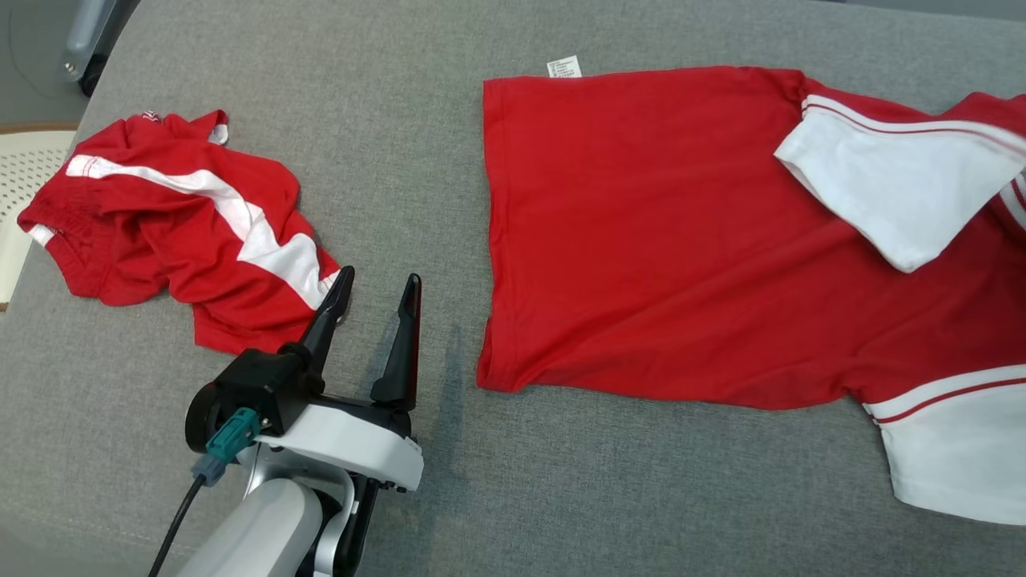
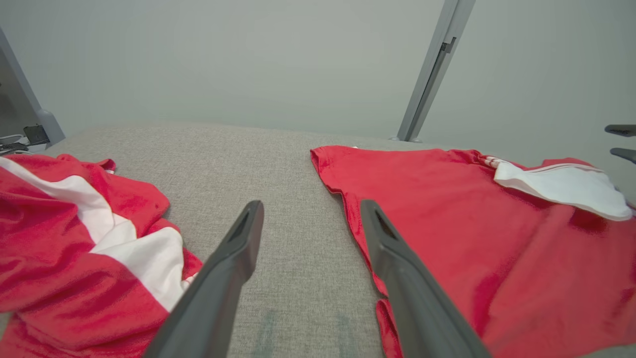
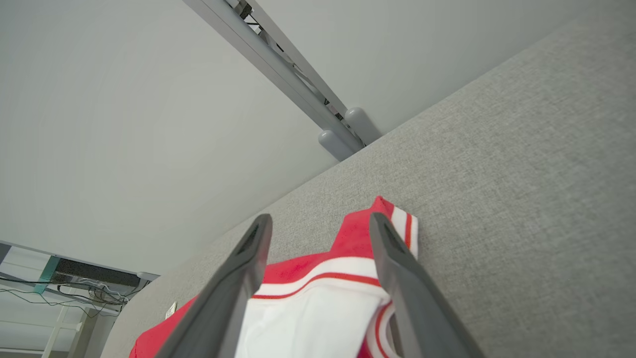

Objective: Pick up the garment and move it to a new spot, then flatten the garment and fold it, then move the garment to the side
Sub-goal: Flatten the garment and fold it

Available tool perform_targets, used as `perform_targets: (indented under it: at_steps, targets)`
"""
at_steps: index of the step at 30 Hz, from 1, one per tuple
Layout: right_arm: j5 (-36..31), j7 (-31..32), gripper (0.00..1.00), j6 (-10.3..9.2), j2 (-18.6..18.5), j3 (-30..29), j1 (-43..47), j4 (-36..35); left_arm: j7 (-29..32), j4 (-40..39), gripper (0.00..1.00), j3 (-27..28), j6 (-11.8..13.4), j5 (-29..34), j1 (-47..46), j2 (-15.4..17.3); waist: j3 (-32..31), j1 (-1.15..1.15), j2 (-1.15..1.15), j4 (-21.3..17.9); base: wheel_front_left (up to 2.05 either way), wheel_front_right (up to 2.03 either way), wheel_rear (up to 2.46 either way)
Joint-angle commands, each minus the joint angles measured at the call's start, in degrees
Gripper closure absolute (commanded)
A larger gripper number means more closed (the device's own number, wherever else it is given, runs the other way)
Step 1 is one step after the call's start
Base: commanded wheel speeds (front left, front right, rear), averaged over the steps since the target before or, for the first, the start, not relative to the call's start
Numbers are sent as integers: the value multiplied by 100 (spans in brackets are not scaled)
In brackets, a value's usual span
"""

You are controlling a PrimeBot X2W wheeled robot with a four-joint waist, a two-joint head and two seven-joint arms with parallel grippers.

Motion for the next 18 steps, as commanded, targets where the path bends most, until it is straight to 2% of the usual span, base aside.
perform_targets:
  at_steps: [1, 5, 8, 12, 13, 18]
  targets:
    - [-6, 101, 0, 1, 16, 140, 243, 61, -14, 52, 0, 16, -1, -35, -2, 52, -211, 0, 0, -158, 0, 0, 0]
    - [-48, 286, 0, 2, 23, 455, 644, 17, 4, 102, 0, 45, 20, -85, 137, 101, -541, 0, 0, -391, 0, 0, 0]
    - [-7, 144, 0, 1, 67, 609, 952, -275, 13, 112, 0, 87, 53, -126, 233, 178, -807, 0, 0, -589, 0, 0, 0]
    - [36, -196, 0, 1, 102, 781, 1436, -1033, 51, 86, 0, 162, 114, -201, 393, 278, -1117, 0, 0, -864, 0, 0, 0]
    - [36, -196, 0, 1, 102, 781, 1436, -1033, 51, 86, 0, 162, 114, -201, 393, 278, -1117, 0, 0, -864, 0, 0, 0]
    - [-234, -724, 0, 1, 71, 1009, 2119, -2196, 71, -42, 0, 309, 211, -277, 561, 438, -1370, 0, 0, -1168, 0, 0, 0]
